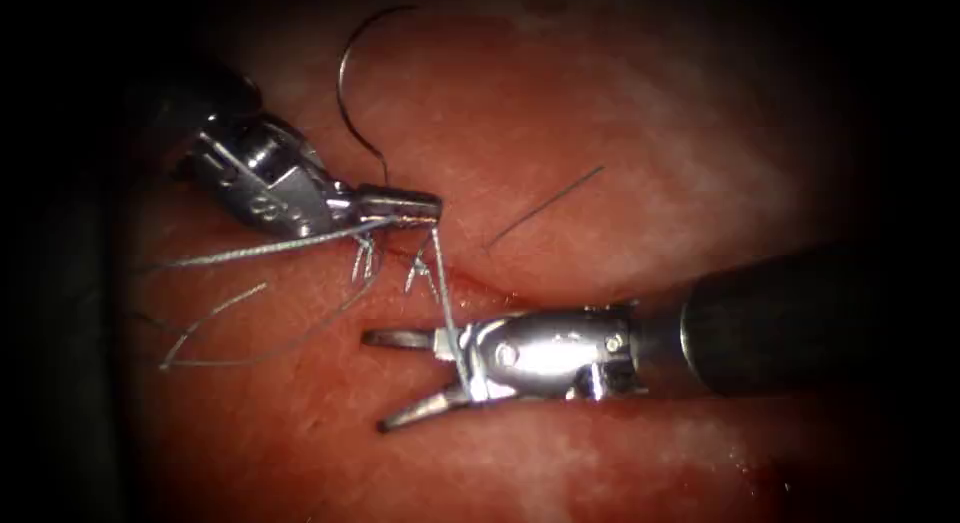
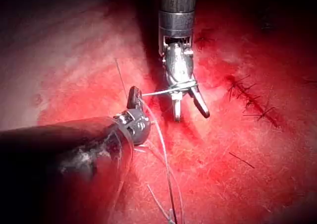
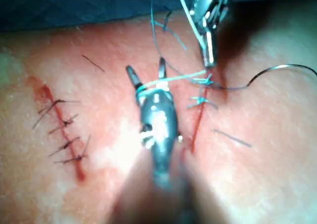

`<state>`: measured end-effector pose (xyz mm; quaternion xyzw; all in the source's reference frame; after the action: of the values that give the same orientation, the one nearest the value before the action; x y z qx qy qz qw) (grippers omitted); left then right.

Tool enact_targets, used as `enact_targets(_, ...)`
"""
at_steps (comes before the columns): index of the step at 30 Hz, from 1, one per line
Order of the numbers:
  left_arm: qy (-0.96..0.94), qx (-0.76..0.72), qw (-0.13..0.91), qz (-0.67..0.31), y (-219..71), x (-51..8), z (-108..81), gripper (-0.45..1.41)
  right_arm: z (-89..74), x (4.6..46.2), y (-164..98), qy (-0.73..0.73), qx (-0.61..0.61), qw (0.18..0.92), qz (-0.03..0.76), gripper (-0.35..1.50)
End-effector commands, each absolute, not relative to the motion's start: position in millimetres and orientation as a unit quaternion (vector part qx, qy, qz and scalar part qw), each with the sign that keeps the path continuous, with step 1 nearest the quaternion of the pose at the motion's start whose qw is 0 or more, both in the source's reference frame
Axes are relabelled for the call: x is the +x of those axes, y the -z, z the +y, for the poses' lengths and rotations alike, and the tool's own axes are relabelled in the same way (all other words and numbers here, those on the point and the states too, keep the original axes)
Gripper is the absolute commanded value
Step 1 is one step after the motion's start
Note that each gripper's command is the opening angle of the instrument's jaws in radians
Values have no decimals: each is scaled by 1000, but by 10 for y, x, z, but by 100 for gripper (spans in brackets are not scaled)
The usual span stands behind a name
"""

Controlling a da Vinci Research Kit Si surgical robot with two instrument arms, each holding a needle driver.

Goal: Wound Closure

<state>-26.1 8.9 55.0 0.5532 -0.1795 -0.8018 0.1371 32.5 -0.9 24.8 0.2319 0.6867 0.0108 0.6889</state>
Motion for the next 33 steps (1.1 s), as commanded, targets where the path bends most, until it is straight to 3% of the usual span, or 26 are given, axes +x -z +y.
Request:
enact_targets(1,803,554,133,-177,-560,-265,79,-45,-24,328,-251,-21,237,675,698,69)
enact_targets(10,809,552,117,-165,-601,-254,57,-45,-12,314,-256,-94,199,640,736,57)
enact_targets(33,820,542,111,-145,-604,-275,-27,-45,22,249,-308,-365,120,617,687,46)
